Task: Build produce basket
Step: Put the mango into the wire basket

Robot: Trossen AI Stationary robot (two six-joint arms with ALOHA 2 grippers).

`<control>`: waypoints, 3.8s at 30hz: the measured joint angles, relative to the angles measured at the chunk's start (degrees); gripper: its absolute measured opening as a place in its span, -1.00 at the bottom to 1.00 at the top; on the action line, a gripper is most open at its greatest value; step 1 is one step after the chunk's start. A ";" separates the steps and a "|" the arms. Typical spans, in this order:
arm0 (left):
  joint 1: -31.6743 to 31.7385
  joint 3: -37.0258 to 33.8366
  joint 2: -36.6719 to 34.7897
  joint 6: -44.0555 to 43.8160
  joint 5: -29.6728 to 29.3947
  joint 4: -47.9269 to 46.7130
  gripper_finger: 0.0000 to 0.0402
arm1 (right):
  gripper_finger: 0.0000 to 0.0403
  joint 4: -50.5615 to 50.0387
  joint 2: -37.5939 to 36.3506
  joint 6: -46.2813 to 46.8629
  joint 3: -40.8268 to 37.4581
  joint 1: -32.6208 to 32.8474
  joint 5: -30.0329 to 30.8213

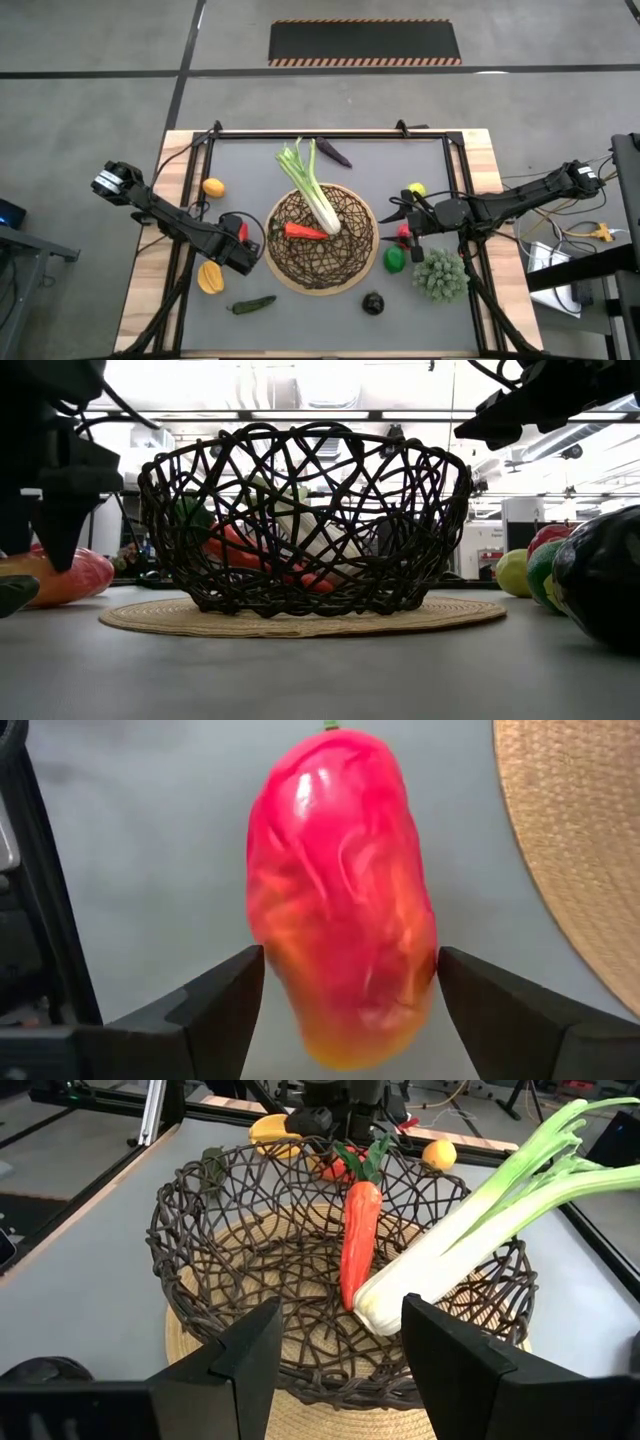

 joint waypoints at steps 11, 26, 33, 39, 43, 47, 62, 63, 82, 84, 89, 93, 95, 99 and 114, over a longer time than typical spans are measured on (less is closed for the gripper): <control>0.00 -0.25 0.00 0.18 0.28 0.36 -0.09 | -0.06 0.00 0.00 0.60 -0.02 0.00 0.01; -0.04 4.07 -1.09 1.46 -0.01 -7.74 -0.31 | -0.06 -0.01 0.00 0.46 -0.02 0.00 0.03; -0.04 13.43 -3.96 6.70 -17.52 -15.62 -0.32 | -0.06 0.85 0.00 0.40 -0.02 0.00 0.05; -0.03 20.24 -5.92 17.14 -27.83 -15.67 -0.31 | -0.06 2.64 -0.02 0.44 -0.07 0.00 0.05; -0.23 23.69 -6.57 25.27 -35.80 -14.54 -0.30 | -0.06 8.25 0.39 2.46 -0.82 -0.02 0.62; -0.46 23.59 -6.90 42.66 -42.08 -1.43 -0.30 | -0.01 18.10 3.23 2.47 -1.96 -0.04 0.64; -0.40 7.59 -5.99 112.11 -28.40 74.14 -0.29 | 0.49 57.12 23.88 -3.25 -1.29 -0.04 1.93; -0.39 6.52 -5.99 113.68 -28.28 76.92 -0.29 | 0.52 57.99 24.64 -3.61 -0.78 -0.04 1.93; 5.59 -2.99 -1.73 116.96 -25.78 102.10 -0.29 | 0.53 56.43 29.93 -8.82 11.63 -0.15 2.13; 6.15 -2.55 0.10 116.99 -24.98 103.79 -0.29 | 0.53 55.16 30.46 -8.84 12.65 -0.15 3.01; 7.34 -1.10 3.21 117.01 -24.39 106.40 -0.29 | 0.51 52.78 32.38 -9.41 14.78 -0.15 8.52; 7.98 -1.06 5.12 117.01 -23.69 109.30 -0.29 | 0.48 52.26 33.57 -10.16 15.65 -0.17 9.54; 8.25 -1.06 5.53 116.98 -23.61 110.06 -0.29 | 0.46 52.07 33.64 -10.31 15.78 -0.17 9.65; 8.61 -1.06 6.08 116.98 -23.41 110.46 -0.29 | 0.37 51.27 33.20 -10.29 15.80 -0.22 9.77; 8.65 -1.52 6.08 116.73 -23.91 110.39 -0.13 | -0.01 44.00 32.55 -8.18 17.99 -1.05 9.51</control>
